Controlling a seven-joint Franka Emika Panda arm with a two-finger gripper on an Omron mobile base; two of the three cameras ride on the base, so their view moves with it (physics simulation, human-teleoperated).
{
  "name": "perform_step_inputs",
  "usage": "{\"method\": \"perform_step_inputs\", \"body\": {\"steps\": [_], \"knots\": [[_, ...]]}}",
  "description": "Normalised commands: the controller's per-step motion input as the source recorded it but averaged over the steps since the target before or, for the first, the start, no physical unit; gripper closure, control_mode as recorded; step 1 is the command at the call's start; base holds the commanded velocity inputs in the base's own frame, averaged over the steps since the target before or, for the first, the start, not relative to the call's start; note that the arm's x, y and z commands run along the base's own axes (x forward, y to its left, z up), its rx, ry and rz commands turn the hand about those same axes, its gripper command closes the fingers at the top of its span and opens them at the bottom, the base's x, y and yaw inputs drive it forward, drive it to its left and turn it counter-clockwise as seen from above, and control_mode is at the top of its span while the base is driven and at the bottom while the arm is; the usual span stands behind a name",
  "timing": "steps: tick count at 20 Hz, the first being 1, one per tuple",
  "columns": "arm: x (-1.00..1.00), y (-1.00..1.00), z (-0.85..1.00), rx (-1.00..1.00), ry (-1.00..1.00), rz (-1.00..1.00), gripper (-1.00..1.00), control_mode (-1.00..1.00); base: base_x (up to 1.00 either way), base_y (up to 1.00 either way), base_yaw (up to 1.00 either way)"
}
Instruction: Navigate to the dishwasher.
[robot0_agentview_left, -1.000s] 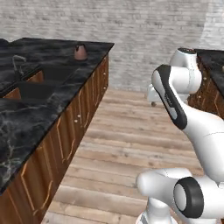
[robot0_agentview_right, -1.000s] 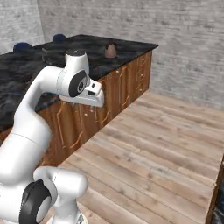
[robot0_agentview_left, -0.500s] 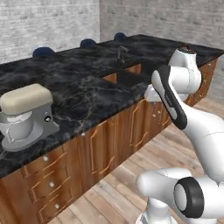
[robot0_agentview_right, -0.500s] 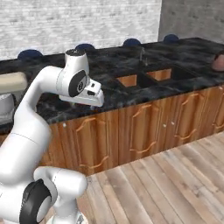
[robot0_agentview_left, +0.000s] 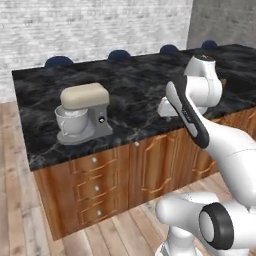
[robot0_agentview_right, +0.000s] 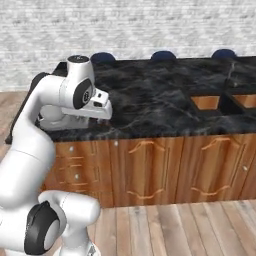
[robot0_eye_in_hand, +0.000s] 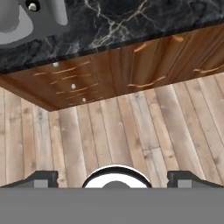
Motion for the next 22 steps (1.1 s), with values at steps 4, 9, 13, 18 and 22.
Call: {"method": "perform_step_inputs", "body": {"steps": [4,9,13,18,22], "knots": [[0.0,0.0,0.0,0.0,0.0,0.0,-1.0,1.0,0.22,-0.01,0.44],[0.0,0.0,0.0,0.0,0.0,0.0,-1.0,1.0,0.12,0.63,0.65],[0.0,0.0,0.0,0.0,0.0,0.0,-1.0,1.0,0.13,0.74,0.62],[0.0,0.0,0.0,0.0,0.0,0.0,-1.0,1.0,0.76,0.92,0.35],[0.0,0.0,0.0,0.0,0.0,0.0,-1.0,1.0,0.75,1.0,0.16]]}}
